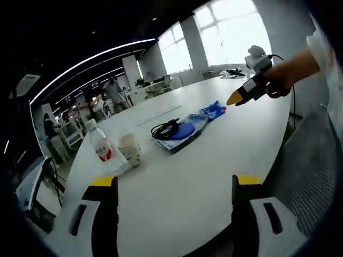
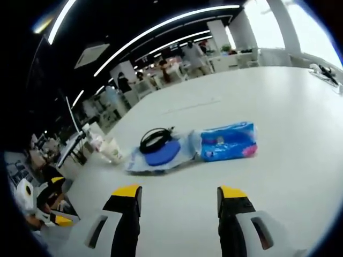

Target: Arrange the tabletop items into an orderly group along one side of the table until the central work area is clear of visible clutter.

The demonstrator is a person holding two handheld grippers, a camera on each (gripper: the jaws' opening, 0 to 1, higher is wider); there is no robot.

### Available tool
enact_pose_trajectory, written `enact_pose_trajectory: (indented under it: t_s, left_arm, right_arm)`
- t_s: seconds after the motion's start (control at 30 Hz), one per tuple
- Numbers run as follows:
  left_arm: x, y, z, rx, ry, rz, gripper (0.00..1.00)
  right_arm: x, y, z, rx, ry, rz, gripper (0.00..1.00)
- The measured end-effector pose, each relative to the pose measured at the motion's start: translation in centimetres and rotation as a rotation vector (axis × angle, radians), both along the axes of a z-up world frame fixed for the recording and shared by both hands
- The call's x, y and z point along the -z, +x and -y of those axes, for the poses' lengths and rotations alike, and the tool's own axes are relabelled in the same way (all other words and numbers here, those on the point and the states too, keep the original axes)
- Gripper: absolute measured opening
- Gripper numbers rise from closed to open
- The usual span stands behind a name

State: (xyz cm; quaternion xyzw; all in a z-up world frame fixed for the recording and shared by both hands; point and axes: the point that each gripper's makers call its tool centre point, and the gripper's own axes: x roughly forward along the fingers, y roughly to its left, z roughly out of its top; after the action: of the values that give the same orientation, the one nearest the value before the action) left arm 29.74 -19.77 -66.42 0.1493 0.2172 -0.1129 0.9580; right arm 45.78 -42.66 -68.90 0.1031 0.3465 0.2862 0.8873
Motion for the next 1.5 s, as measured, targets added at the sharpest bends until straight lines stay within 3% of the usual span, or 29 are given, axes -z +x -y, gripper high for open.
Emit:
enact_pose_trajectory:
  t_s: [0.47, 0.83, 1.2, 1.5]
  left_arm:
    - [0.9, -0.3, 0.0, 0.014, 0.018, -0.022, 0.91]
    - [1.2, -0.3, -0.1, 0.016, 0.030, -0.035, 0.86]
    - [1.5, -0.4, -0.2, 0.015, 0.040, -0.046, 0.80]
    - [2.1, -0.5, -0.3, 0.016, 0.048, -0.068, 0.78]
  right_arm:
    - [-0.4, 1.6, -2.8, -0.039, 0.004, 0.003, 0.57]
    - [-1.1, 4.8, -4.6, -0.093, -0.030, 0.028, 0.56]
    - [-1.1, 7.7, -8.1, -0.161, -0.066, 0.042, 0.54]
    - [0.4, 10.2, -10.4, -0.187, -0.097, 0.021, 0.53]
